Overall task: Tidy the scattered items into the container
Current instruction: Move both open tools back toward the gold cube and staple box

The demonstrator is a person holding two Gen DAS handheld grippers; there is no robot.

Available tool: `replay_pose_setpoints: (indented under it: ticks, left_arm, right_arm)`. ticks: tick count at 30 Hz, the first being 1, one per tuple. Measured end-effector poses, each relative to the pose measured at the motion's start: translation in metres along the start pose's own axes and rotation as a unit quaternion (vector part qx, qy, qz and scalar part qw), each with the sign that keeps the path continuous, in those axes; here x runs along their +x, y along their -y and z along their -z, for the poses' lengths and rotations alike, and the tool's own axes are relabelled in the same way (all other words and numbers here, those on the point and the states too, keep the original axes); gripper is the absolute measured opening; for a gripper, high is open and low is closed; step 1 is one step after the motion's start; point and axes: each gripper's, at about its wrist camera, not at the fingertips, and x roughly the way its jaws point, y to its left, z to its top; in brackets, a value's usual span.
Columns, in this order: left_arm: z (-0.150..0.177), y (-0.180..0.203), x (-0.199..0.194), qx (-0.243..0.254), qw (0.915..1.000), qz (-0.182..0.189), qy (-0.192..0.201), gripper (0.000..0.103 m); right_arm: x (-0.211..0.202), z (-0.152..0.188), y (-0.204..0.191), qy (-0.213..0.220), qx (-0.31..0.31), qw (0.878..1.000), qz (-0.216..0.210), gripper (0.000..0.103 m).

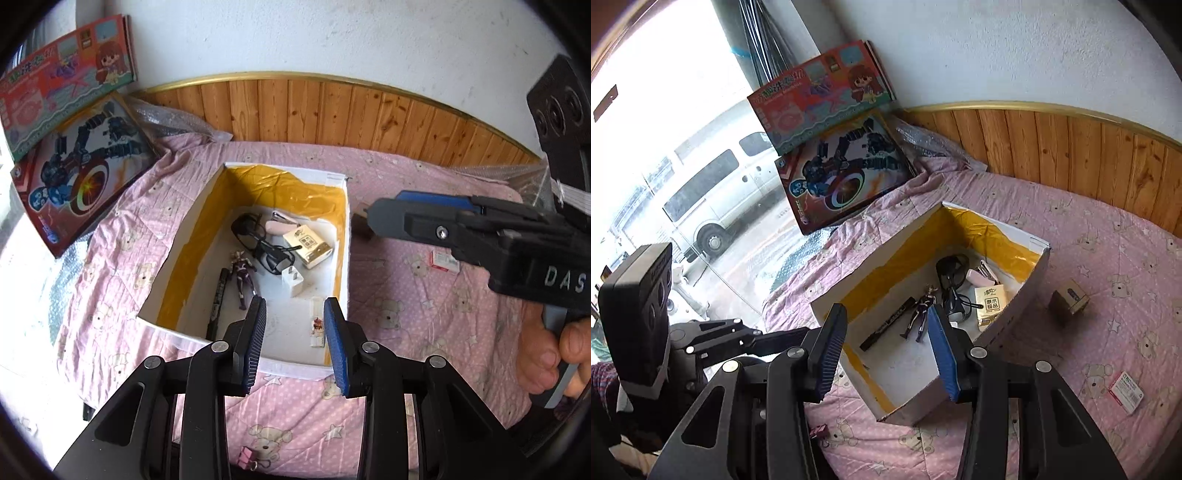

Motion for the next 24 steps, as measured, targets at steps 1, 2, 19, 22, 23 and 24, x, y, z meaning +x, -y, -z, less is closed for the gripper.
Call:
replay_pose_setpoints:
  ticks: [1,2,19,22,23,24]
  left_arm:
    - [0.002,0.003,-0.003,0.003,1.0000,0.002,0.009,0.036]
    - [0.004,0.007,-0.006,0.006,0.9998,0.002,0.018,0.037]
    - [0.007,0.101,0.040,0.045,0.9951,0.088,0.007,0.049]
    - [-0.014,0.120,0.068,0.053,0.9940,0.095,-0.006,0.050]
    - [-0.022,0.126,0.080,0.055,0.9936,0.098,-0.012,0.051]
    - [-0.031,0.131,0.092,0.058,0.9935,0.096,-0.017,0.051]
  right_arm:
    - [-0.007,0.007,-0.001,0.012,-0.005,1.000,0.000,0.047]
    - [-0.015,0.014,-0.002,0.022,-0.008,1.000,0.000,0.047]
    - [-0.065,0.105,0.113,0.049,0.104,0.991,0.069,0.047]
    - [-0.061,0.110,0.145,0.027,0.110,0.989,0.095,0.047]
    - [-0.059,0.110,0.155,0.017,0.110,0.988,0.103,0.047]
    - [-0.056,0.111,0.165,0.009,0.108,0.987,0.114,0.048]
